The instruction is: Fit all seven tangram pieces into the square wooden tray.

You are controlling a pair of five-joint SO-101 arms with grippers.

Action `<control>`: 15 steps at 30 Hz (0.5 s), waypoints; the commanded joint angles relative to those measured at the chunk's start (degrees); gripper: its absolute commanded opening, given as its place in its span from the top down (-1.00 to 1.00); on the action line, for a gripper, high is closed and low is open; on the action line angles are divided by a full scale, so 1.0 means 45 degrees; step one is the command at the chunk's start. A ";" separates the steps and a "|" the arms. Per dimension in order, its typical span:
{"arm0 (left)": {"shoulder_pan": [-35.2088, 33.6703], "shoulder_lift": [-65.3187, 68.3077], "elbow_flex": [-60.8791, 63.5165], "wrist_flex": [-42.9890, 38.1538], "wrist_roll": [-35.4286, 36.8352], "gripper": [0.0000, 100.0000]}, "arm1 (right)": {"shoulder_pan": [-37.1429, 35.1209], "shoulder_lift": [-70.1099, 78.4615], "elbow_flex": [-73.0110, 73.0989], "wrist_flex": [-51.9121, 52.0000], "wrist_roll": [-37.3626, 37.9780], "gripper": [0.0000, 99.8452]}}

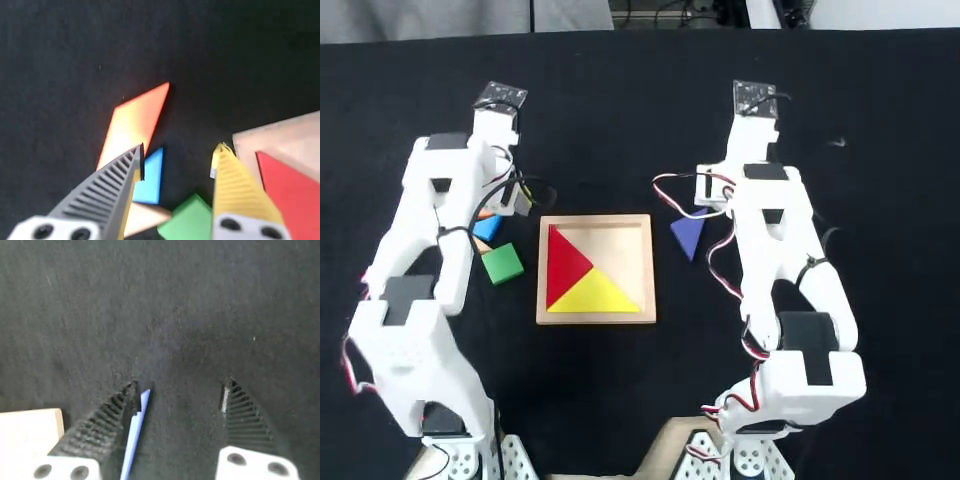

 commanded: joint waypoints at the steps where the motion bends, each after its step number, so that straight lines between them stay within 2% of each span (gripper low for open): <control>1: -0.0361 0.0860 -0.1768 -0.0039 -0.0293 0.53 | 0.0195 -0.0088 0.0147 -0.0586 0.0098 0.49; 5: -0.0479 0.1719 -0.2276 -0.0020 -0.0879 0.53 | 0.0195 -0.0088 0.0166 -0.0645 0.0098 0.49; 12: -0.1026 0.2032 -0.2686 -0.0020 -0.0977 0.53 | 0.0195 -0.0088 0.0166 -0.0664 0.0098 0.49; 15: -0.1026 0.2051 -0.2608 0.0352 -0.1778 0.53 | 0.0195 -0.0088 0.0166 -0.0664 0.0098 0.49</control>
